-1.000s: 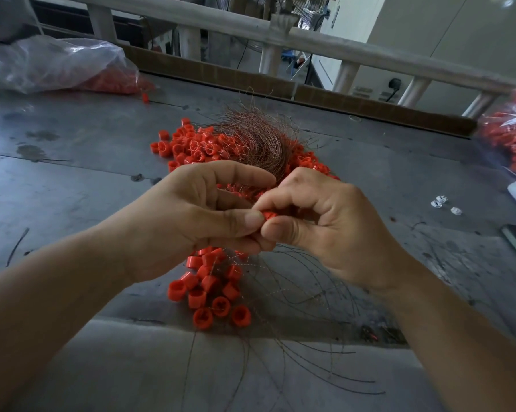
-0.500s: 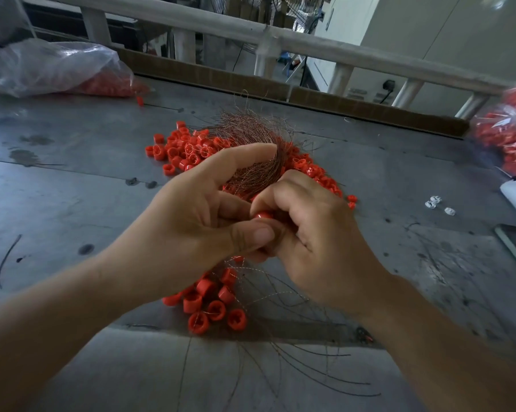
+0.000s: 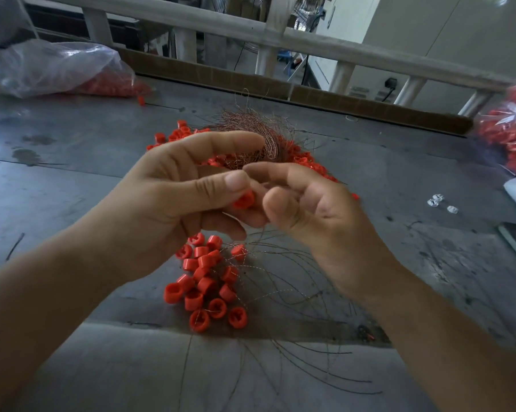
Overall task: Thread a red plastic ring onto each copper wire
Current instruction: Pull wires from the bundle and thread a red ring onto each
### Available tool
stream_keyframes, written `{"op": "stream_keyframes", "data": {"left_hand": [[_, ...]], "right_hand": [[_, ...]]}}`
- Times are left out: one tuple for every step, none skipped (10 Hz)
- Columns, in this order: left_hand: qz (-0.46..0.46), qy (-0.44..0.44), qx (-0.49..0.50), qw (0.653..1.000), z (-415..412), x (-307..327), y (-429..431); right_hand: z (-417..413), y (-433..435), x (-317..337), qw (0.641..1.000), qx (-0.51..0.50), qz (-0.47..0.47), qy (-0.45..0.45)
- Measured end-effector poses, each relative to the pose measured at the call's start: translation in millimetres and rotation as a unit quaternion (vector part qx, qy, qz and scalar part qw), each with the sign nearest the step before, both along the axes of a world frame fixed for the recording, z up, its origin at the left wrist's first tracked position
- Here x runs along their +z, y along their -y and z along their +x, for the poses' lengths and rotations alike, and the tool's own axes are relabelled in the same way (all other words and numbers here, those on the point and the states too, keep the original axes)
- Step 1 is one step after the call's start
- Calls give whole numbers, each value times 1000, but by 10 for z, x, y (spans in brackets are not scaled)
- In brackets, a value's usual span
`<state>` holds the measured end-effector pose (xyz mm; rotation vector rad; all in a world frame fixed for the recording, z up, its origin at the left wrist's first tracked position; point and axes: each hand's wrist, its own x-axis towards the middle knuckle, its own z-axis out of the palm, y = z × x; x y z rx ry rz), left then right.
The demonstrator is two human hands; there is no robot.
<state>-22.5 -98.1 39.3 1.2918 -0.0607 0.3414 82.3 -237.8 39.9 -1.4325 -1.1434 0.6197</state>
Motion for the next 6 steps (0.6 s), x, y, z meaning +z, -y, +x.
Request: {"op": "stream_keyframes", "data": {"left_hand": [[-23,18,6,1000,-8,18,-17],[-17,14,18,1000,-10,45,0],[-2,-8,88,996,4,51,-33],[-10,-5,104,994,20,73,-55],[-7,-34,131,991,24,87,-88],[6,-55,186,981,29,60,-184]], "right_hand": [[1,3,18,997,23,0,-76],[12,16,47,991,24,-8,-135],[43,45,107,993,11,-12,-120],[66,78,175,999,-16,-20,-26],[120,123,234,998,-38,-34,42],[235,157,261,993,-78,-52,78]]}}
